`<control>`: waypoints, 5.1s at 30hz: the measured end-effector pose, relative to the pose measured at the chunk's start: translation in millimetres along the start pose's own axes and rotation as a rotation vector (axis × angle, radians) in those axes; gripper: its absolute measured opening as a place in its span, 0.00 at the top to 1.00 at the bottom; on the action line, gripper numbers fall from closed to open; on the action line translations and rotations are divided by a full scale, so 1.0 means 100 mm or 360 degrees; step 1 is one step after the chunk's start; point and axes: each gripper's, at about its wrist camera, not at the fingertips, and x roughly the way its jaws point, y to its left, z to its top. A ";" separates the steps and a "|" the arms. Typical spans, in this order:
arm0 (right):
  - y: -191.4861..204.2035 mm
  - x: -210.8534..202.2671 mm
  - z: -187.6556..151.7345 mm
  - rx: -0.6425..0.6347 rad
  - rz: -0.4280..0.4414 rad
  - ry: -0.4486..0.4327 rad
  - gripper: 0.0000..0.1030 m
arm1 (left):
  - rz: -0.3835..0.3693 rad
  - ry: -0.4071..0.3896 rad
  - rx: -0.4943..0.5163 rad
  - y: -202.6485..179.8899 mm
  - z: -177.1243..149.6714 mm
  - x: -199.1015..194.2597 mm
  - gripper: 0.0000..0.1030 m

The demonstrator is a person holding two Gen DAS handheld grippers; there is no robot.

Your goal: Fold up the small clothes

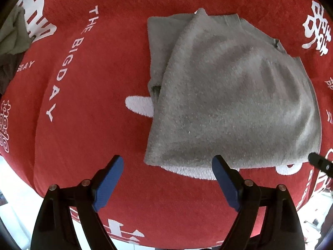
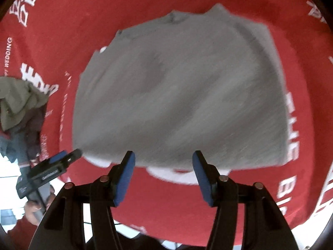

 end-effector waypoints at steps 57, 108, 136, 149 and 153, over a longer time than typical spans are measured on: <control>0.06 0.88 -0.25 0.0684 0.0822 0.0058 0.40 | -0.0514 0.0113 -0.0485 0.48 -0.17 0.51 0.00; 1.98 0.82 1.75 -0.0692 0.0263 0.0681 0.22 | 0.0275 -0.0637 0.0571 -0.88 0.31 0.06 0.87; 2.36 1.38 1.53 -0.1151 -0.0265 0.0741 0.86 | 0.0054 -0.0678 0.0445 -0.86 0.38 -0.23 0.87; 0.95 -0.69 1.82 -0.0664 0.0514 0.0042 0.86 | -0.0088 -0.0897 0.0837 -2.16 0.25 -1.12 0.87; 0.21 -1.06 1.68 -0.0523 0.0554 -0.0129 0.86 | -0.0121 -0.0890 0.1047 -2.79 0.07 -1.03 0.87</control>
